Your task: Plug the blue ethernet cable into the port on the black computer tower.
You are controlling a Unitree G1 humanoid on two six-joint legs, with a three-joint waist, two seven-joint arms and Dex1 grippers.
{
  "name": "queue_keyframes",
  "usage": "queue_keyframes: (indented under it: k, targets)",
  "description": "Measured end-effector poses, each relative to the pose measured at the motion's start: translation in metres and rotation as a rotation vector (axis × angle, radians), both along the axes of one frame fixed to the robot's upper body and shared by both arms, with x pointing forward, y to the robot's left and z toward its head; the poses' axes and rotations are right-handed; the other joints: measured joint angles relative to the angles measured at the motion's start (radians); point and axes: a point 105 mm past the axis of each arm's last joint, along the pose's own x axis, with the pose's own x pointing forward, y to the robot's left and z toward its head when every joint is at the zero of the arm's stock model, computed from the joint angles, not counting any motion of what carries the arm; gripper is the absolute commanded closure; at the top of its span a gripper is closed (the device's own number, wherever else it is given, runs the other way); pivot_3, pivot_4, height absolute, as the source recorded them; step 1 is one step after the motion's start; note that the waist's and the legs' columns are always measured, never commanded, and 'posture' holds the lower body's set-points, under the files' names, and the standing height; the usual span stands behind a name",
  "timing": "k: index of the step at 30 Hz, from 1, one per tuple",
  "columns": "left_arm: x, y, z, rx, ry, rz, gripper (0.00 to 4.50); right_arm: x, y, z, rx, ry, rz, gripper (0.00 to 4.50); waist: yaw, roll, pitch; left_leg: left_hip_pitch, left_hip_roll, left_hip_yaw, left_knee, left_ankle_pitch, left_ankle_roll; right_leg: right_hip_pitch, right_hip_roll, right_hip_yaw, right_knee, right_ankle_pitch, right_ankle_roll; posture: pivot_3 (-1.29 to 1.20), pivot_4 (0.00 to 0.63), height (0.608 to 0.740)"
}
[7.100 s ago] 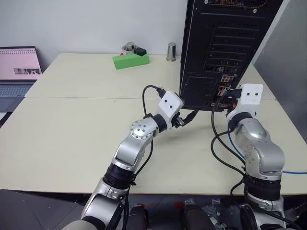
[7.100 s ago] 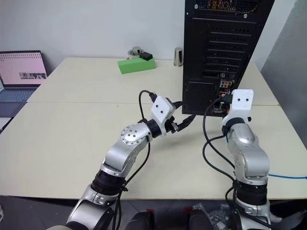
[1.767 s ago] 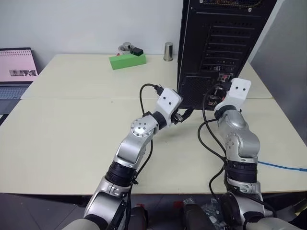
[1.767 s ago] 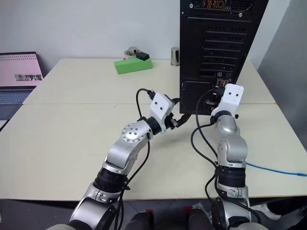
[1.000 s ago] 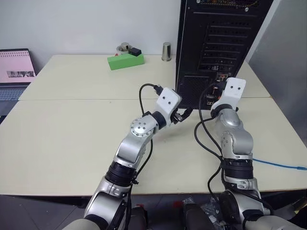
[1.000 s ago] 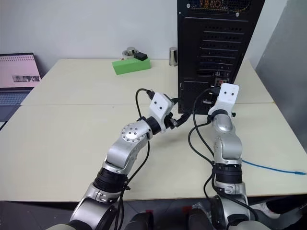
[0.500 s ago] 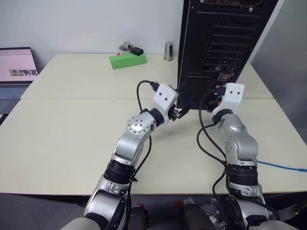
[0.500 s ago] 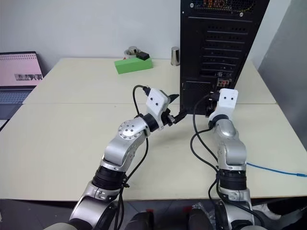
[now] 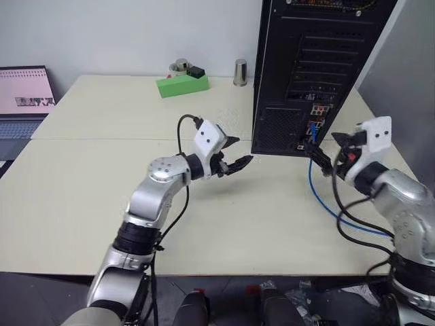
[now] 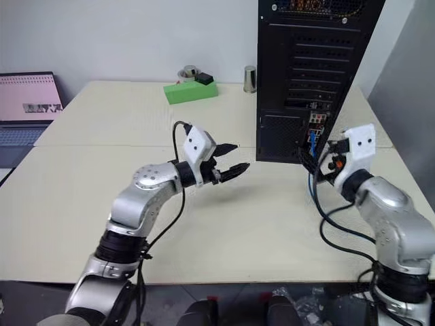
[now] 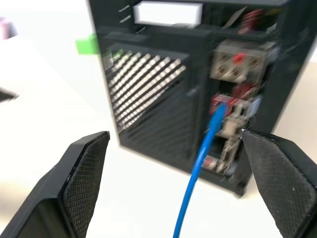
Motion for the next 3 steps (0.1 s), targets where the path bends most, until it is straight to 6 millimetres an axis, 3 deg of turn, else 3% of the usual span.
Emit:
queue_keyframes:
  k: [3]
  targets:
    - [0.0,0.0124,0.0029,0.008,0.008,0.002,1.04,-0.0132,-0.0059,0.0003,-0.06,0.018,0.07,0.01,0.001,0.0,0.0,0.0,0.0,0.0,0.0,0.0,0.0,0.0,0.0,0.0,0.0,0.0,0.0,0.0,0.15,0.74]
